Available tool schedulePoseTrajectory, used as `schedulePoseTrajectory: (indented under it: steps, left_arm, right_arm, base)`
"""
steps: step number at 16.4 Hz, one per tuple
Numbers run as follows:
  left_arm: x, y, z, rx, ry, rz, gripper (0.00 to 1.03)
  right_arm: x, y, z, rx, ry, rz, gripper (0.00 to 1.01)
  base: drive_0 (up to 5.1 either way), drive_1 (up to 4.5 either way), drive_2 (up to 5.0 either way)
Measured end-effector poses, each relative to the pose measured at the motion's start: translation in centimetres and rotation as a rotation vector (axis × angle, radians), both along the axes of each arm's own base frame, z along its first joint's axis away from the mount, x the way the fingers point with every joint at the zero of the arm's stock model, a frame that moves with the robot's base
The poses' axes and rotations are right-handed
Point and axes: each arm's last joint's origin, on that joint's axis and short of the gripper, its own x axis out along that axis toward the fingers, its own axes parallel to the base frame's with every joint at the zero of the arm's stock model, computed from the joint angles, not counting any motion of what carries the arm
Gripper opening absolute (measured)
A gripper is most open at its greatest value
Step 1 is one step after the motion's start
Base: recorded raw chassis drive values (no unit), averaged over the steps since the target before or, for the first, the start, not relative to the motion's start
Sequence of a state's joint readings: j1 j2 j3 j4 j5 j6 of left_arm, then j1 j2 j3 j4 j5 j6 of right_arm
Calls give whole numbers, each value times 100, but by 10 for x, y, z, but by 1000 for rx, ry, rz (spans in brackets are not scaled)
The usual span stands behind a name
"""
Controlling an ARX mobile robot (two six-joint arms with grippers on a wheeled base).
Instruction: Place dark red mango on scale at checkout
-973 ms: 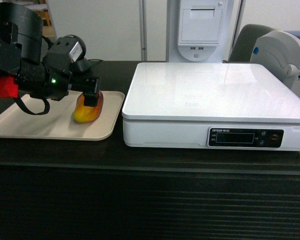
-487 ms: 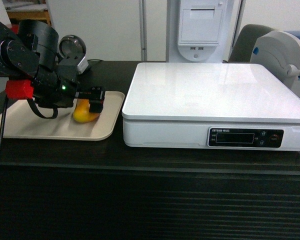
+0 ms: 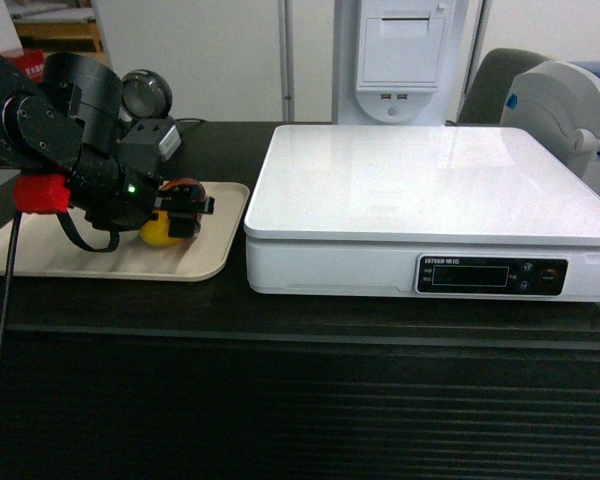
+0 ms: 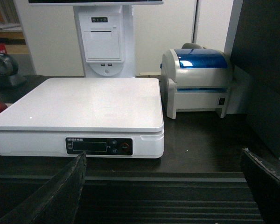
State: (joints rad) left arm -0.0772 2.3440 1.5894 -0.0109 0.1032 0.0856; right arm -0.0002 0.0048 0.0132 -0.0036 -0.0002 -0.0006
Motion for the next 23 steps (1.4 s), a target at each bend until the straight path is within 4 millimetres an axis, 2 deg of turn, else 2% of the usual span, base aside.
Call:
schedulePoseTrajectory:
  steps: [1,2,3,4,8,13,16,20,23]
  left_arm:
    - [-4,1,6,-2,-5,9,58]
    - [-15,-2,44,-5,-80,4,58]
    - [-41,-43,140,-20,-305,-74,58]
    - [-62,-107,173,-30,-373,-197,58]
    - [-77,-176,150,-21,-306,-326,58]
    - [-84,-238,132,-36,-245,-408,58]
    - [-80,-255,121,-41,-212,-407,58]
    - [-65,-267,100,-26,-153,-354,58]
    - [-56,-272,94,-16,-131,-308,58]
  right_arm:
    - [0,0,0,0,0,0,98]
    - [0,0,0,0,0,0,98]
    - [0,0,0,0,0,0,98]
    - [0,0,0,0,0,0,98]
    - [0,0,0,0,0,0,98]
    - [0,0,0,0,0,0,98]
    - [0,0,0,0,0,0,98]
    - [0,0,0,0,0,0,98]
    - [0,0,0,0,0,0,98]
  base:
    - [0,0,0]
    - [0,0,0]
    - [0,0,0]
    - [0,0,0]
    - [0,0,0]
    - [0,0,0]
    - [0,0,0]
    - [0,0,0]
    - [0,0,0]
